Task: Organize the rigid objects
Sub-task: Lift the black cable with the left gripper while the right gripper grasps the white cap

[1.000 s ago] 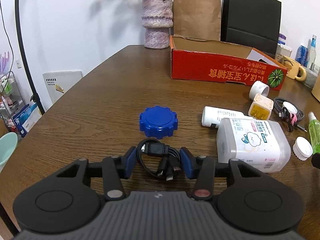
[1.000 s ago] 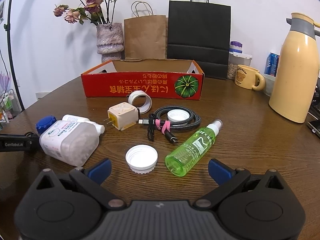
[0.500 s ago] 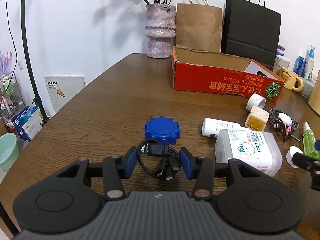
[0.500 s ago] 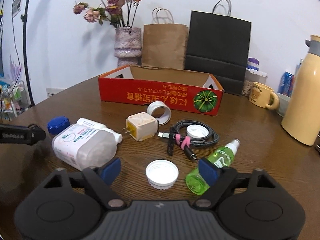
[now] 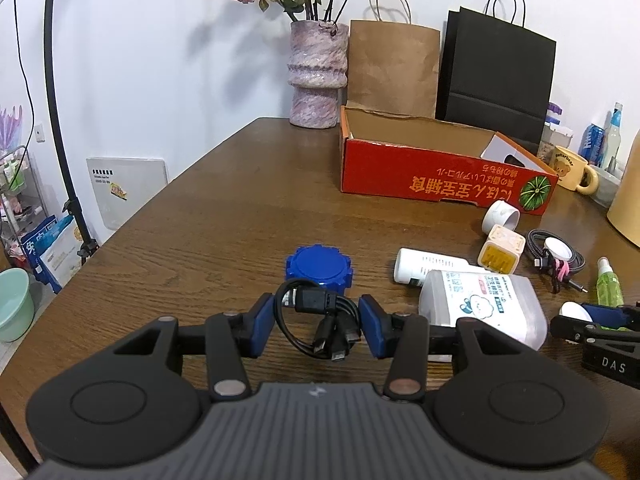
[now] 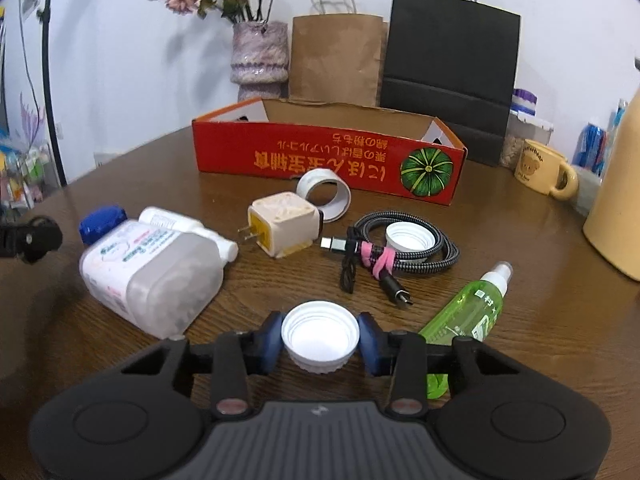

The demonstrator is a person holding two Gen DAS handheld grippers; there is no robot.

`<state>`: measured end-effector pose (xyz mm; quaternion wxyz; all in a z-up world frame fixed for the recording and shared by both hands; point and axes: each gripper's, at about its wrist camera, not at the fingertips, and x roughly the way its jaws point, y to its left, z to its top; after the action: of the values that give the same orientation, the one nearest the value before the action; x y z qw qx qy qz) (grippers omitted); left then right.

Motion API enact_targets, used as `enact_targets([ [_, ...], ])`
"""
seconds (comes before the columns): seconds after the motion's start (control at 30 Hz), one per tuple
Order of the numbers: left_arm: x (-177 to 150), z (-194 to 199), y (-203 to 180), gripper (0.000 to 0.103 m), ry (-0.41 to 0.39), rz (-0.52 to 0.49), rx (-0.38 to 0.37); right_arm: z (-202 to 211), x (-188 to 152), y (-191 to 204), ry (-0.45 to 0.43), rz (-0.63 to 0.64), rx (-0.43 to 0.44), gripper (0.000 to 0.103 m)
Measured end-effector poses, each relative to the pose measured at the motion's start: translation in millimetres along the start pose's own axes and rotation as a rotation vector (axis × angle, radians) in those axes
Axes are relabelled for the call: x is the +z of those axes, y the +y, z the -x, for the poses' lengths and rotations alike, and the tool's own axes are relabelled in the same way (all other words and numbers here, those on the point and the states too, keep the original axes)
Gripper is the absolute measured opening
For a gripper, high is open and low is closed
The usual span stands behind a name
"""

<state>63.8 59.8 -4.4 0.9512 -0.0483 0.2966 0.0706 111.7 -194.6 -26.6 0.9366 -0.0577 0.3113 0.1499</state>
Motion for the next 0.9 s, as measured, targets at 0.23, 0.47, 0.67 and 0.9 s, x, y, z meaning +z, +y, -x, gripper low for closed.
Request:
enact_targets([
  [0.23,5.8,4.0,-2.7,0.046,-0.017,-0.003,-0.008,5.9,1.4,-3.2,-0.031,-0.015,0.010,0.039],
  [0.47,21.3,10.1,-10.2,0.045,-0.046,-0.025,-0.025,18.0,11.0,-7.4,-0.084,-0.026,0.016,0.039],
  [0.67,42.9,12.7,-23.3,0.045,-0.087,-0.070,-0.014,29.2,29.4,-10.2,-0.148,-0.023,0.011,0.039],
  [0.9,68.1,7.1,-39.3,0.045,-0.101,-0.100,-0.032,38.4,54.9,-13.0,-0.209,-0.008,-0.008,0.039],
])
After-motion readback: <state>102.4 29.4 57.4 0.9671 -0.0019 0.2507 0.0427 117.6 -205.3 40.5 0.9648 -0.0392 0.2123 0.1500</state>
